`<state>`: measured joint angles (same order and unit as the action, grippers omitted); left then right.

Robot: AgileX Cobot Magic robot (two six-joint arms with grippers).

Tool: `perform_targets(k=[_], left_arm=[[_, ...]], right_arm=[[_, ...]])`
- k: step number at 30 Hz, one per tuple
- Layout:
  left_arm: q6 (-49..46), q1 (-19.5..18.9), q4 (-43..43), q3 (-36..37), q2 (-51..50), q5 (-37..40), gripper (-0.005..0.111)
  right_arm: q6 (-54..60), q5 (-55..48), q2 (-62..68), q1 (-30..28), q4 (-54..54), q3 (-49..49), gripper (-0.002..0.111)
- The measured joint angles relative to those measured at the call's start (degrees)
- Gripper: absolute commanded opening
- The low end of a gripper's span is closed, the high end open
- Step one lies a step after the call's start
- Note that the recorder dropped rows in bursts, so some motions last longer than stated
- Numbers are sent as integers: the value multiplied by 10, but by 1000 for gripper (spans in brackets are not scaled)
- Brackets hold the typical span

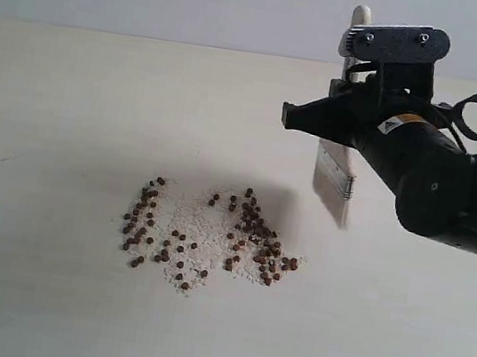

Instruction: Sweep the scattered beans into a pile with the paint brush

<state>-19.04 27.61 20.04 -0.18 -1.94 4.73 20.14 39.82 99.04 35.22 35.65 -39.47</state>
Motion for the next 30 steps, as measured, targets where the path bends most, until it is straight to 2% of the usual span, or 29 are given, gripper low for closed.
perform_targets(k=[3,8,14,19,30], left_arm=[[0,0,0,0,0,0,0],[0,0,0,0,0,0,0],[0,0,-1,0,0,0,0],[0,0,-1,0,0,0,0],[0,0,-1,0,0,0,0]], right_arm=[[79,-33,-2,0,95,6,0],[72,-39,8,0,106,31,0],[10,-45,8,0,72,49,0],[-56,-47,10,26,38,49,0],[-158,78,68,99,35,49,0]])
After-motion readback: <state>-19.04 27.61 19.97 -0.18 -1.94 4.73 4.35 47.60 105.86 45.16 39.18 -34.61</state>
